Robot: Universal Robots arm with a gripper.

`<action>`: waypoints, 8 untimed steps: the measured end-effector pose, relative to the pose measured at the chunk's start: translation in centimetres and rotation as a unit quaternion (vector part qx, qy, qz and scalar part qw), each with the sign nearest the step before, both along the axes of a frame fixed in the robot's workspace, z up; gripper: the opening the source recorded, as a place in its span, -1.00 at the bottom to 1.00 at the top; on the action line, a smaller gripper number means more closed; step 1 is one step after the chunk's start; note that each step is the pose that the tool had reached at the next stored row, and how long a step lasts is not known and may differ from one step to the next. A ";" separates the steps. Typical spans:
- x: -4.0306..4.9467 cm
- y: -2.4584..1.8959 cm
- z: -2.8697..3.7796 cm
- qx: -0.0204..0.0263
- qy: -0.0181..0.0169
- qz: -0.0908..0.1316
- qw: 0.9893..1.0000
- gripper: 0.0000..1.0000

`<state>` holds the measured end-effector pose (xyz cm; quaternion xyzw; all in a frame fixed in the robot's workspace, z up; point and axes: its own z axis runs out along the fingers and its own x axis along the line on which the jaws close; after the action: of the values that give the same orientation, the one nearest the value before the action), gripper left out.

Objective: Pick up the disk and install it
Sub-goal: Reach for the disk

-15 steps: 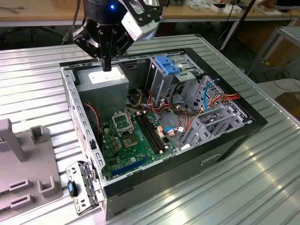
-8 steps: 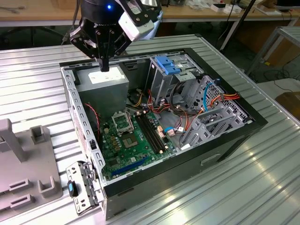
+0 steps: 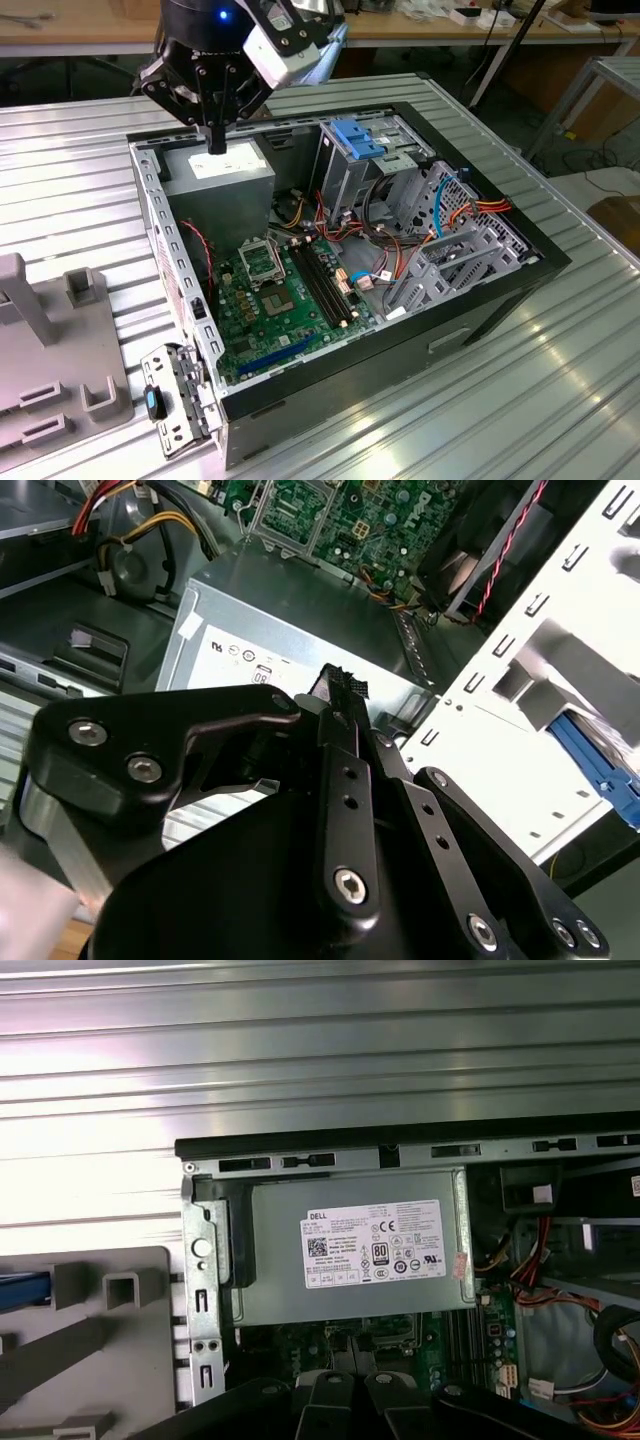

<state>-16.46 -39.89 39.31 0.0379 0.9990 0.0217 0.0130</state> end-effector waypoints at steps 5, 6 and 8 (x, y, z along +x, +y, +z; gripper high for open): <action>-0.80 0.00 0.00 0.000 0.000 0.000 1.000 -0.79; -0.98 0.00 0.00 0.000 0.000 0.000 1.000 -0.79; -1.50 0.00 0.00 0.000 0.000 0.000 1.000 -0.79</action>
<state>-17.96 -39.89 39.31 0.0378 0.9990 0.0217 0.0130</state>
